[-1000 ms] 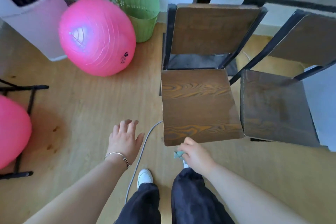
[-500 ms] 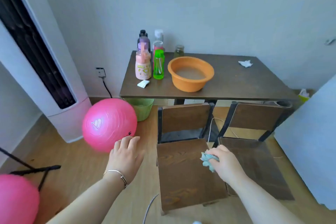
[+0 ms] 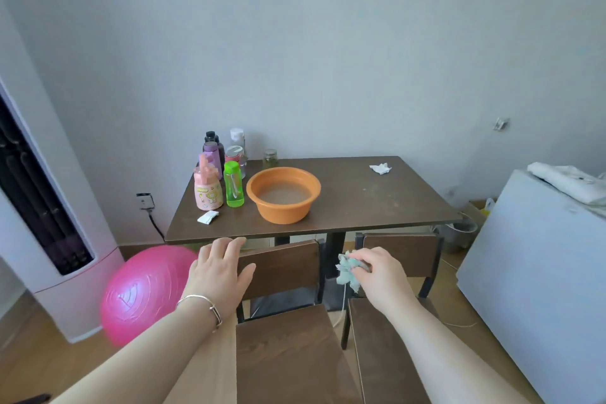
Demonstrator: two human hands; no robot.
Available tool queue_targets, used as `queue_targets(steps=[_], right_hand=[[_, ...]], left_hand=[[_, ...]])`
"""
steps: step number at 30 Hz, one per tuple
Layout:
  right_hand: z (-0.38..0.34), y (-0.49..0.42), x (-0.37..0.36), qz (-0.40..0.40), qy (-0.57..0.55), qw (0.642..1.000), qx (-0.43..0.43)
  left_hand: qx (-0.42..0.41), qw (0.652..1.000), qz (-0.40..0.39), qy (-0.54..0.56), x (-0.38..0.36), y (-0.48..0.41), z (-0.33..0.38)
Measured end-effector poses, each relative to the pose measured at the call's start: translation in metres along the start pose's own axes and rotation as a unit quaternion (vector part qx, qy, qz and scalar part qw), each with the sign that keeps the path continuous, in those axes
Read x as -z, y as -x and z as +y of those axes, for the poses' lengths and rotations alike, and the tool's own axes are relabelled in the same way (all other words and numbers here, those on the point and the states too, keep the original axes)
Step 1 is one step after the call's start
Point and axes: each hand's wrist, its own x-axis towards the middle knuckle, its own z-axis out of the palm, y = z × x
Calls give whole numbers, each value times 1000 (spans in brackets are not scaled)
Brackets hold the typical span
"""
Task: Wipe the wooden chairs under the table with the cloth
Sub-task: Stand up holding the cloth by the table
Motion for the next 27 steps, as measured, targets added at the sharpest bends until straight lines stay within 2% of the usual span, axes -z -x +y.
queue_targets(steps=[9, 15, 19, 27], right_hand=[[96, 4, 100, 23, 34, 999, 24], [140, -6, 137, 23, 42, 999, 22], [169, -19, 140, 16, 37, 999, 0], [209, -65, 111, -12, 46, 998, -51]], left_hand=[[7, 998, -47, -40, -43, 10, 168], [5, 997, -62, -49, -61, -1, 243], [-10, 995, -80, -51, -81, -20, 269], [-24, 991, -123, -39, -141, -79, 275]])
